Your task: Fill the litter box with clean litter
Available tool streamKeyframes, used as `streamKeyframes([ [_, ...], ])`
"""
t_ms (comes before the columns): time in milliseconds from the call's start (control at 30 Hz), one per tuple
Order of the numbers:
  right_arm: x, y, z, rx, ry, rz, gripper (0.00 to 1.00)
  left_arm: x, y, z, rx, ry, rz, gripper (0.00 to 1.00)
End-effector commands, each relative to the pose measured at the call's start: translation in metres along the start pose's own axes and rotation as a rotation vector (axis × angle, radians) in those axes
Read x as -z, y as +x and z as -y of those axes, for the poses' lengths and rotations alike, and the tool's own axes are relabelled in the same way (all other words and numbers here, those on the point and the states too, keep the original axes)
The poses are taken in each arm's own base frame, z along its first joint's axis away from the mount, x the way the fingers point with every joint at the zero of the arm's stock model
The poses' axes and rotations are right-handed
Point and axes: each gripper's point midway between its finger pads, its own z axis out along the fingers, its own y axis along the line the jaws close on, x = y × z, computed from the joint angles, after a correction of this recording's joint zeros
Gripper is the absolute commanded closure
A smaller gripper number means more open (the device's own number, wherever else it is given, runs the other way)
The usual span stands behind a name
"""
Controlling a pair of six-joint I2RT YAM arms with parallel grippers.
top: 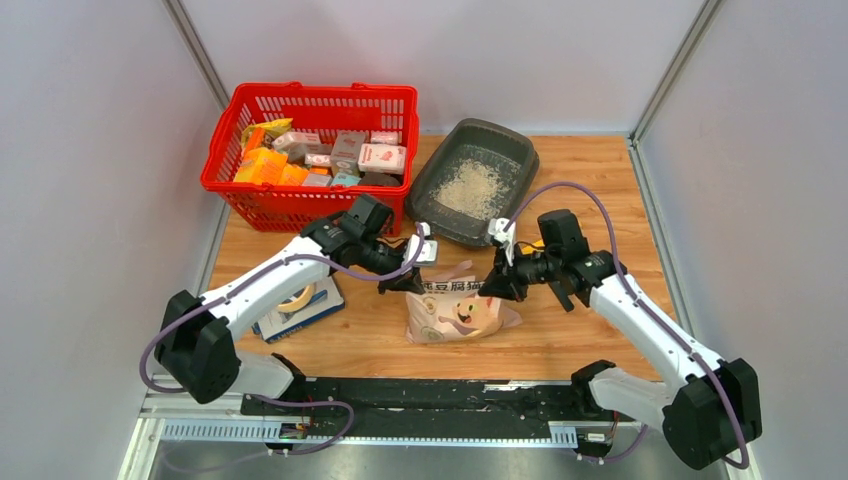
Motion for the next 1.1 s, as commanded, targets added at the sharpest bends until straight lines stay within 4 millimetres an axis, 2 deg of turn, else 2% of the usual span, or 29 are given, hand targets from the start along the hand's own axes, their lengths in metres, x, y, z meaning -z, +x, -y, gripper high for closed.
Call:
streamKeyframes([
  [0,0.014,-0.051,0.012,-0.022,0.037,0.16,1.0,0.04,0.046,0.036,0.17,0.017,-0.139,1.0],
  [33,0.012,-0.057,0.015,-0.029,0.037,0.186,1.0,0.045,0.048,0.039,0.17,0.014,-0.144,1.0],
  [100,0.005,-0.059,0.018,-0.038,0.018,0.188,1.0,0.05,0.056,0.047,0.185,0.016,-0.179,0.98],
  [133,0.003,-0.062,0.02,-0.026,0.017,0.198,1.0,0.053,0.053,0.047,0.176,-0.007,-0.167,0.89],
  [167,0.001,-0.065,0.02,-0.009,0.01,0.198,1.0,0.054,0.045,0.037,0.147,-0.054,-0.134,0.71],
  [200,-0.004,-0.065,0.019,-0.004,-0.006,0.189,1.0,0.053,0.04,0.035,0.174,-0.08,-0.102,0.64],
  [233,-0.006,-0.066,0.019,-0.005,-0.016,0.186,1.0,0.056,0.027,0.031,0.146,-0.118,-0.048,0.58],
  [267,-0.008,-0.067,0.018,-0.004,-0.023,0.185,1.0,0.055,0.006,0.011,0.079,-0.188,0.034,0.45],
  [333,-0.014,-0.066,0.018,-0.003,-0.047,0.171,1.0,0.049,-0.011,-0.001,0.11,-0.246,0.107,0.39],
  [367,-0.016,-0.066,0.018,0.002,-0.053,0.165,1.0,0.048,-0.029,-0.015,0.059,-0.282,0.163,0.37],
  [400,-0.018,-0.068,0.018,0.016,-0.058,0.162,1.0,0.044,-0.044,-0.014,0.044,-0.271,0.188,0.36],
  [433,-0.02,-0.066,0.018,0.007,-0.065,0.154,1.0,0.035,-0.048,-0.02,0.051,-0.253,0.187,0.36],
  [500,-0.021,-0.069,0.018,0.002,-0.078,0.154,1.0,0.026,-0.071,-0.023,0.014,-0.243,0.216,0.36],
  [600,-0.019,-0.074,0.018,0.01,-0.076,0.16,1.0,0.011,-0.082,-0.036,-0.033,-0.259,0.215,0.35],
  [633,-0.019,-0.074,0.018,0.015,-0.077,0.16,1.0,-0.003,-0.08,-0.036,-0.04,-0.239,0.194,0.35],
  [700,-0.017,-0.076,0.018,0.024,-0.072,0.163,1.0,-0.01,-0.086,-0.043,-0.061,-0.238,0.19,0.35],
  [733,-0.017,-0.075,0.019,0.033,-0.068,0.161,1.0,-0.021,-0.079,-0.046,-0.046,-0.213,0.171,0.35],
  [800,-0.017,-0.075,0.021,0.042,-0.06,0.155,1.0,-0.029,-0.08,-0.053,-0.046,-0.197,0.166,0.38],
  [833,-0.017,-0.073,0.021,0.048,-0.061,0.148,1.0,-0.038,-0.073,-0.056,-0.03,-0.179,0.148,0.39],
  [933,-0.017,-0.073,0.021,0.033,-0.069,0.126,1.0,-0.047,-0.072,-0.052,-0.035,-0.104,0.144,0.52],
  [967,-0.016,-0.073,0.022,0.044,-0.069,0.12,1.0,-0.049,-0.068,-0.045,-0.02,-0.063,0.129,0.66],
  [1000,-0.017,-0.074,0.024,0.045,-0.067,0.113,1.0,-0.05,-0.072,-0.037,-0.037,-0.012,0.145,0.75],
  [1067,-0.016,-0.071,0.025,0.033,-0.066,0.096,1.0,-0.054,-0.064,-0.028,-0.008,0.038,0.128,0.9],
])
